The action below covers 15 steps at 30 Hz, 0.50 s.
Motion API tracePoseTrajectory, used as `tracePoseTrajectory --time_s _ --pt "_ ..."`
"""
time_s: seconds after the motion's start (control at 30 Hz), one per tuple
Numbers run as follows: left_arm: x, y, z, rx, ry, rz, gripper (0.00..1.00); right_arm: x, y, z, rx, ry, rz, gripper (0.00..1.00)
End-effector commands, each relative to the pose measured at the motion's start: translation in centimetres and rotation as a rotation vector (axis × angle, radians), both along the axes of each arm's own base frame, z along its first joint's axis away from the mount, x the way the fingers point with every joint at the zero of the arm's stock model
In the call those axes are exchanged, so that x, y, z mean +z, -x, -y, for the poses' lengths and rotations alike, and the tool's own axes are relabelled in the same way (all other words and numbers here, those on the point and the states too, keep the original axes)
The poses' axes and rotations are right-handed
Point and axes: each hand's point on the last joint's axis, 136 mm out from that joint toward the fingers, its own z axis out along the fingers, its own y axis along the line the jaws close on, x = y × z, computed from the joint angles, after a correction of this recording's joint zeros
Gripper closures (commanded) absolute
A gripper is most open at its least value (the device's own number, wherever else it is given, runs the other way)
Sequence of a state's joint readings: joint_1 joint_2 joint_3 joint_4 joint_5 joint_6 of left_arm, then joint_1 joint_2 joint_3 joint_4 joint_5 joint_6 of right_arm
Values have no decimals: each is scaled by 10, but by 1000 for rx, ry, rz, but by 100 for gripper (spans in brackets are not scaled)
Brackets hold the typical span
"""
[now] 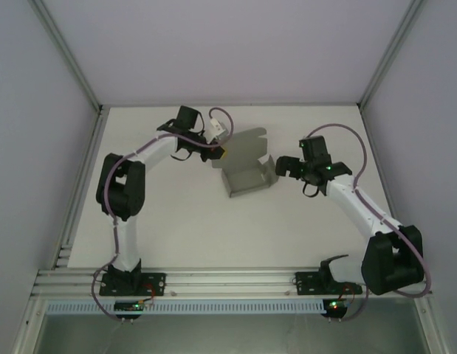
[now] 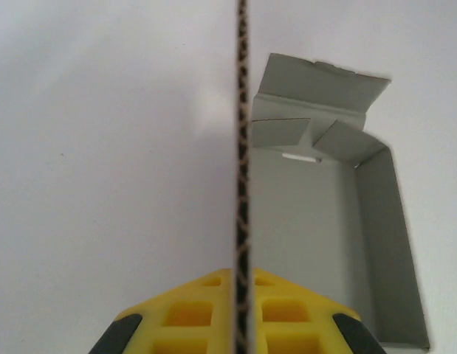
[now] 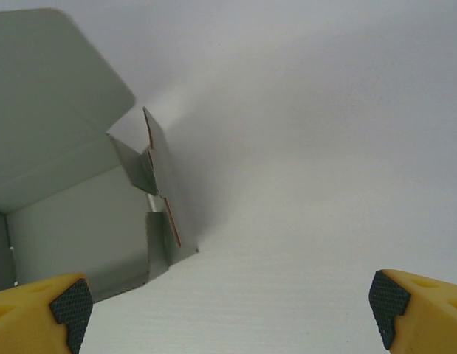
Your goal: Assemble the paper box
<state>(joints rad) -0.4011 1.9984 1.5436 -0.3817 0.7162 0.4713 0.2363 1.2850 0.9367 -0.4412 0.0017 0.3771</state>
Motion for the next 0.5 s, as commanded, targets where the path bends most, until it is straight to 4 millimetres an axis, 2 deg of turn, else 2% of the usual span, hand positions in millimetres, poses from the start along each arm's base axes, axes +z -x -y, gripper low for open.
tracePoseTrajectory --time_s 0.0,0.13,0.23,0.33,0.47 --pt "56 8 -3 -15 42 216 100 3 12 10 -10 -85 -19 1" --pt "98 25 -9 4 76 407 100 20 6 10 43 -267 51 3" --pt "122 45 -11 -3 75 561 100 33 -1 2 106 -425 74 15" --pt "137 65 -13 -26 87 655 100 53 -15 -11 197 -495 117 21" --pt "144 76 -14 -39 93 671 100 74 -17 -49 401 -563 133 30"
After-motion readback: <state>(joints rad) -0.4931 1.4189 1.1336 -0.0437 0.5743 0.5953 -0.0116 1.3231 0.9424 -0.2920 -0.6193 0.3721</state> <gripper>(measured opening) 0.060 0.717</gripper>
